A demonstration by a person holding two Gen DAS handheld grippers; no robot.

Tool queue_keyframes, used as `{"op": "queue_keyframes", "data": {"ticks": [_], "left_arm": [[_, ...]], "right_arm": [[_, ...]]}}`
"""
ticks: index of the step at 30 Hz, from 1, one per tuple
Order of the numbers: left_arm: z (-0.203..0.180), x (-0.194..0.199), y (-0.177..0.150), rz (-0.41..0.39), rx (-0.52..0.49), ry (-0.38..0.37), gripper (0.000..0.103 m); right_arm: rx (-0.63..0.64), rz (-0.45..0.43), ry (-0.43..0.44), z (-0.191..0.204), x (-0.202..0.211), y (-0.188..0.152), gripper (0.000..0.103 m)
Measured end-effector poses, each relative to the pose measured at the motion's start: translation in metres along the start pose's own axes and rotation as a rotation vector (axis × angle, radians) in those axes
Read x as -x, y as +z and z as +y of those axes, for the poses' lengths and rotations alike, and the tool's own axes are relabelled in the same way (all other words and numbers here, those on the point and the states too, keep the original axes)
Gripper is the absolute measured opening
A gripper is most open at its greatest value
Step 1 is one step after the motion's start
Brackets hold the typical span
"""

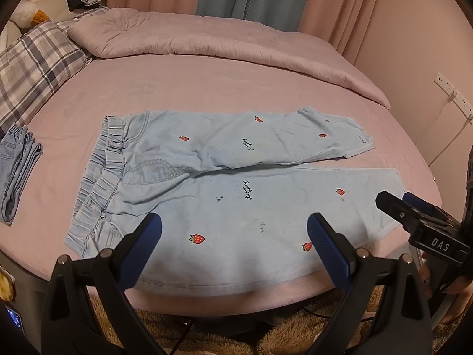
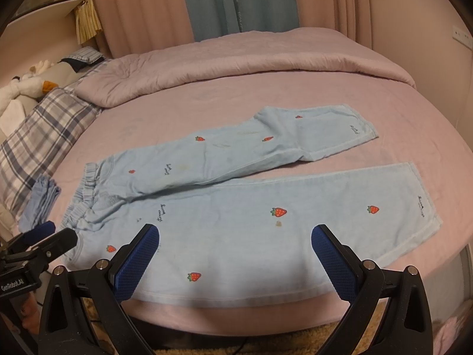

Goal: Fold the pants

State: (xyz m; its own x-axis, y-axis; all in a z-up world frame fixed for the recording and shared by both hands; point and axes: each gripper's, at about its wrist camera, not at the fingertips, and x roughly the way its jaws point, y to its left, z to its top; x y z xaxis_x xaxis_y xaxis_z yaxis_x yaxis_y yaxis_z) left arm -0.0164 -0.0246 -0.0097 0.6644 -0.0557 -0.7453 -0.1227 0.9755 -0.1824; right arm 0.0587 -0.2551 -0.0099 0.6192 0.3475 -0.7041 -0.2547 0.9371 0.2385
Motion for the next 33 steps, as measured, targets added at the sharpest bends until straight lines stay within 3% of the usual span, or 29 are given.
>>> {"op": "queue_keyframes", "data": {"ticks": [33], "left_arm": [[0.013,-0.007,-0.003,0.031,0.032,-0.007,0.097]], "right_arm": [[-0.043,0.016,-0.017,-0.013,-0.001,0.000,0.102]]}}
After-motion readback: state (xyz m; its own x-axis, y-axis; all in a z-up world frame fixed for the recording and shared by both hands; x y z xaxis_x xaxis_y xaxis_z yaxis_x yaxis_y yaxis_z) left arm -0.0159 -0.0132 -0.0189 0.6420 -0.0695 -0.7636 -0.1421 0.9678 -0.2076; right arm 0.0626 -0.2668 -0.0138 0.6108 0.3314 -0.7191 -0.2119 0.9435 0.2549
